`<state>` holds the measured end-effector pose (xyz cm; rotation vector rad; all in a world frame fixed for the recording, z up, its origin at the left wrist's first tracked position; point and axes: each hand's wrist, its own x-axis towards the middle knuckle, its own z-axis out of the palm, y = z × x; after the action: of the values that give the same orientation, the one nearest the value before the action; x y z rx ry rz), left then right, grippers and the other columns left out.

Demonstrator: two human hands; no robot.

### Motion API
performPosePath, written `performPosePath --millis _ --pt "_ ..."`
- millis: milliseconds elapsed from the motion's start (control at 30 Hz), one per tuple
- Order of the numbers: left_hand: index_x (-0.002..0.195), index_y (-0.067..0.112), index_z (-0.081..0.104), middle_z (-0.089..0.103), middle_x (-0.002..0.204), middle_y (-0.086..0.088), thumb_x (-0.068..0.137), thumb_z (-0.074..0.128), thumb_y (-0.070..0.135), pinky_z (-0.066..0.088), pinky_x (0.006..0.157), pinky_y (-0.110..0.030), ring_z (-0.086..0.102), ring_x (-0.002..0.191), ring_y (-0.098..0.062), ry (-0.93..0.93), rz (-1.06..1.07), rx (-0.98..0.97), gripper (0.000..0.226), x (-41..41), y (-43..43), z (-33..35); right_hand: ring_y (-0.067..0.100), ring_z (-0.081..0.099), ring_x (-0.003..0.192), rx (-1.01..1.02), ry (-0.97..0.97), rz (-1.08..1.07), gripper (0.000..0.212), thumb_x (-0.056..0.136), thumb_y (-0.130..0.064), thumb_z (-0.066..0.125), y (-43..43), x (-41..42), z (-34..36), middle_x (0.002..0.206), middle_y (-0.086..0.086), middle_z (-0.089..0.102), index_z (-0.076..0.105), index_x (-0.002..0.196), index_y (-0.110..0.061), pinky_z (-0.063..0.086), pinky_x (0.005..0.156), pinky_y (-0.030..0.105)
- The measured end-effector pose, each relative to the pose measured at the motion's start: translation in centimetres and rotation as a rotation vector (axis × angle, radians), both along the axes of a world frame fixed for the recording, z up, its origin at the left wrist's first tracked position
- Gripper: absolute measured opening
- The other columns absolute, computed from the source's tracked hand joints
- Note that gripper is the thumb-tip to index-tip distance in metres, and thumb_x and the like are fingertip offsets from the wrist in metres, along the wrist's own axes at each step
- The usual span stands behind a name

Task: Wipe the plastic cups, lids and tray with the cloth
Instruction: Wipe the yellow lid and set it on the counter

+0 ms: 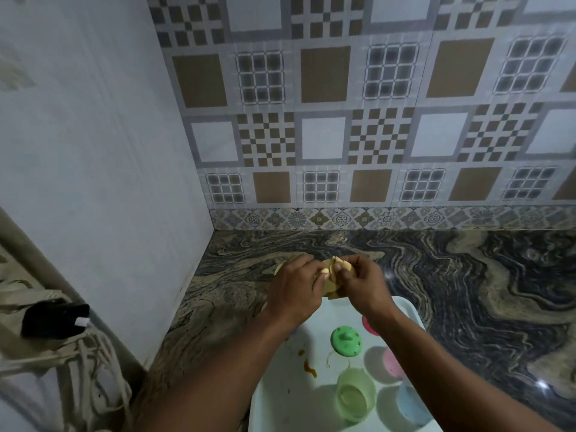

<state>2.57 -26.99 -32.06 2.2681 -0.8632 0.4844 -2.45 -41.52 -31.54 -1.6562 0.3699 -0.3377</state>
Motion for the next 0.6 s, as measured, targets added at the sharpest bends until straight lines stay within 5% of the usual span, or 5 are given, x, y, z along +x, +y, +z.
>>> performPosePath --millis 300,400,600 --pt "0.098 0.016 0.072 0.068 0.097 0.000 0.092 0.064 0.026 0.046 0.078 -0.031 0.062 0.090 -0.019 0.232 0.295 -0.205 0.014 1.5 -5.9 0.0 0.019 0.070 0.090 0.009 -0.110 -0.299 0.020 0.092 -0.014 0.064 0.4 1.3 -3.2 0.098 -0.003 0.070 0.060 0.102 -0.031 0.060 0.077 0.050" --pt "0.090 0.017 0.070 0.067 0.090 0.002 0.090 0.066 0.028 0.049 0.074 -0.032 0.061 0.084 -0.016 0.247 0.306 -0.226 0.012 1.4 -6.0 -0.3 0.020 0.069 0.094 0.065 -0.084 -0.272 0.016 0.094 -0.012 0.063 -0.8 2.0 -3.5 0.100 0.002 0.071 0.062 0.105 -0.022 0.058 0.084 0.051" --pt "0.064 0.024 0.055 0.056 0.060 0.008 0.088 0.068 0.041 0.044 0.057 -0.031 0.055 0.060 -0.010 0.262 0.213 -0.269 0.032 2.1 -5.0 0.2 0.032 0.070 0.081 0.164 -0.013 -0.062 0.013 0.097 -0.006 0.057 -3.6 3.0 -1.8 0.095 0.020 0.071 0.065 0.105 -0.011 0.062 0.071 0.053"
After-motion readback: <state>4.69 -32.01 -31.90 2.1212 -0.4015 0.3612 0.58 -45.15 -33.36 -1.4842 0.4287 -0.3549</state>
